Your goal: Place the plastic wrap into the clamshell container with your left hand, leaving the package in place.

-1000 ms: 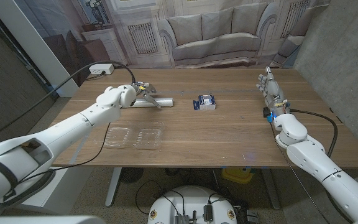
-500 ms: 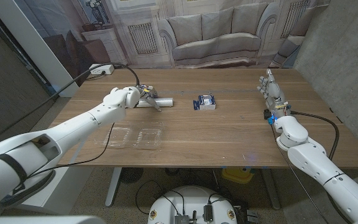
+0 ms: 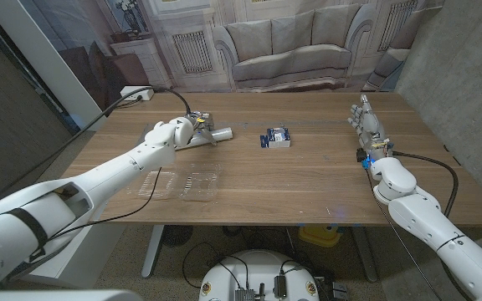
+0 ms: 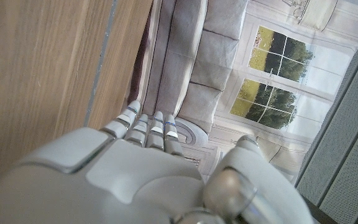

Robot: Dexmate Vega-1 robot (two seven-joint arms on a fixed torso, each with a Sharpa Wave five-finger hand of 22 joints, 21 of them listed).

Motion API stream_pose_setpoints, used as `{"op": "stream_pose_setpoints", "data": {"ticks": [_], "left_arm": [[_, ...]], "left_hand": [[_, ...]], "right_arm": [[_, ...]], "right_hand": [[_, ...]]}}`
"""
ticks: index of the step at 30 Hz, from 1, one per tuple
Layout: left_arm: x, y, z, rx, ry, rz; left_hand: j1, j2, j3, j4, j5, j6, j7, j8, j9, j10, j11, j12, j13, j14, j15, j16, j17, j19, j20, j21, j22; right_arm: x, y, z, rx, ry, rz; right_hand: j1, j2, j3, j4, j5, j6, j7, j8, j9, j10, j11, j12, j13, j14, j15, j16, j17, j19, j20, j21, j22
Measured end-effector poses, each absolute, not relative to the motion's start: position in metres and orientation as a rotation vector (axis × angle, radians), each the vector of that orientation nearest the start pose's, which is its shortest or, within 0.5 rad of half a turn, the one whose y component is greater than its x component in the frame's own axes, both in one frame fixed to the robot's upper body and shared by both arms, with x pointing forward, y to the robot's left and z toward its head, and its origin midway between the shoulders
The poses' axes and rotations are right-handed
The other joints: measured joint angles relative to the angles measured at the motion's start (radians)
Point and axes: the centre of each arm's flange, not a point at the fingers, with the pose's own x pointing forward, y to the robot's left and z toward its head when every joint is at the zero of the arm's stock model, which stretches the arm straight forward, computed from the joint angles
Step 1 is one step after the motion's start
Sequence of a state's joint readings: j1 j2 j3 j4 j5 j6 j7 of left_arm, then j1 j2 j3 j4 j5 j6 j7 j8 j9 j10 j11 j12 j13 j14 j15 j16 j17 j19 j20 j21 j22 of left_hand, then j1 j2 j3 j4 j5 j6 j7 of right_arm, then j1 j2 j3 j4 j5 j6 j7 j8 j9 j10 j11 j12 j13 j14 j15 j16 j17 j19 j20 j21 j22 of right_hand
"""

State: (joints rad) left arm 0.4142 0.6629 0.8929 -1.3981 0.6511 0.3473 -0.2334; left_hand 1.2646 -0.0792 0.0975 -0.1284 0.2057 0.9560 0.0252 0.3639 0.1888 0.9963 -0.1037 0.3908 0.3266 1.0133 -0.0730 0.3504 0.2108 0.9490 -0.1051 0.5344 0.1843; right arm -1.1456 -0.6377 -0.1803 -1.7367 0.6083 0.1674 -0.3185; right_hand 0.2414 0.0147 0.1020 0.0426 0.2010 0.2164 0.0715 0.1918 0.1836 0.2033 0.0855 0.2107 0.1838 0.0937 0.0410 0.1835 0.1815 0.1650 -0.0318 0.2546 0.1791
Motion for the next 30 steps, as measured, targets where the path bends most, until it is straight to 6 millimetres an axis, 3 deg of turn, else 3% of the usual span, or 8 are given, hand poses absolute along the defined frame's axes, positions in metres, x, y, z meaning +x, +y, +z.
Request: {"op": "stream_pose_setpoints", "data": {"ticks": [10, 12, 13, 15, 17, 30], "left_arm": [[0.689, 0.222, 0.035, 1.586, -0.289, 0.015], [0.687, 0.222, 0.039, 1.590, -0.294, 0.021], [0.687, 0.222, 0.039, 1.591, -0.295, 0.022], [0.683, 0.222, 0.049, 1.601, -0.311, 0.036], [0.679, 0.225, 0.059, 1.624, -0.317, 0.058], [0.641, 0.237, 0.131, 1.716, -0.426, 0.181]], "left_hand": [[0.010, -0.010, 0.004, 0.004, -0.005, 0.012, -0.002, 0.000, -0.004, 0.006, -0.002, 0.000, 0.015, 0.022, -0.005, 0.002, 0.007, 0.019, -0.002, 0.016, -0.004], [0.017, -0.017, 0.004, 0.004, -0.007, 0.012, -0.002, 0.064, -0.004, 0.009, -0.005, -0.002, 0.019, 0.033, -0.014, 0.002, 0.011, 0.024, -0.008, 0.018, -0.004], [0.019, -0.019, 0.004, 0.004, -0.007, 0.024, -0.014, 0.085, -0.005, 0.027, -0.013, -0.003, 0.020, 0.041, -0.019, 0.002, 0.012, 0.024, -0.008, 0.019, -0.004], [0.025, -0.025, 0.005, 0.003, -0.007, 0.055, -0.042, 0.085, -0.006, 0.048, -0.034, -0.008, 0.019, 0.043, -0.022, 0.001, 0.012, 0.024, -0.008, 0.019, -0.006], [0.029, -0.029, 0.011, -0.004, -0.005, 0.100, -0.044, 0.095, -0.006, 0.050, -0.036, -0.008, 0.024, 0.048, -0.027, 0.001, 0.014, 0.024, -0.008, 0.019, -0.006], [0.019, -0.019, 0.021, -0.005, -0.011, 0.102, -0.045, 0.097, -0.006, 0.052, -0.037, -0.008, 0.035, 0.050, -0.029, -0.002, 0.022, 0.020, -0.011, 0.019, -0.008]], "right_arm": [[0.569, -0.340, -0.032, 0.063, -0.611, -0.072], [0.568, -0.340, -0.031, 0.063, -0.614, -0.073], [0.566, -0.340, -0.030, 0.063, -0.618, -0.074], [0.566, -0.340, -0.030, 0.063, -0.618, -0.079], [0.561, -0.340, -0.028, 0.062, -0.625, -0.085], [0.540, -0.342, -0.030, 0.063, -0.635, -0.137]], "right_hand": [[0.000, 0.000, 0.000, 0.000, 0.000, 0.000, 0.000, 0.000, 0.000, 0.000, 0.000, 0.000, 0.000, 0.000, 0.000, 0.000, 0.000, 0.000, 0.000, 0.000, 0.000], [0.000, 0.000, 0.000, 0.000, 0.000, 0.000, 0.000, 0.000, 0.000, 0.000, 0.000, 0.000, 0.000, 0.000, 0.000, 0.000, 0.000, 0.000, 0.000, -0.007, 0.000], [0.000, 0.000, 0.000, 0.000, 0.000, 0.000, 0.000, 0.000, 0.000, 0.000, 0.000, 0.000, 0.000, 0.000, 0.000, 0.000, 0.000, 0.000, 0.000, -0.007, 0.000], [0.000, 0.000, 0.000, 0.000, 0.000, 0.000, 0.000, 0.000, 0.000, 0.000, 0.000, 0.000, 0.000, -0.004, 0.004, 0.000, 0.000, 0.000, 0.000, -0.007, 0.000], [0.000, 0.000, 0.000, 0.000, 0.000, 0.000, 0.000, 0.000, 0.000, 0.000, 0.000, 0.000, 0.000, 0.000, 0.008, 0.000, 0.000, 0.000, 0.000, -0.007, 0.000], [0.000, 0.000, 0.000, 0.000, 0.000, 0.000, 0.000, 0.000, 0.000, 0.000, 0.000, 0.000, 0.000, 0.004, 0.011, 0.000, 0.000, 0.006, 0.006, -0.007, 0.000]]}}
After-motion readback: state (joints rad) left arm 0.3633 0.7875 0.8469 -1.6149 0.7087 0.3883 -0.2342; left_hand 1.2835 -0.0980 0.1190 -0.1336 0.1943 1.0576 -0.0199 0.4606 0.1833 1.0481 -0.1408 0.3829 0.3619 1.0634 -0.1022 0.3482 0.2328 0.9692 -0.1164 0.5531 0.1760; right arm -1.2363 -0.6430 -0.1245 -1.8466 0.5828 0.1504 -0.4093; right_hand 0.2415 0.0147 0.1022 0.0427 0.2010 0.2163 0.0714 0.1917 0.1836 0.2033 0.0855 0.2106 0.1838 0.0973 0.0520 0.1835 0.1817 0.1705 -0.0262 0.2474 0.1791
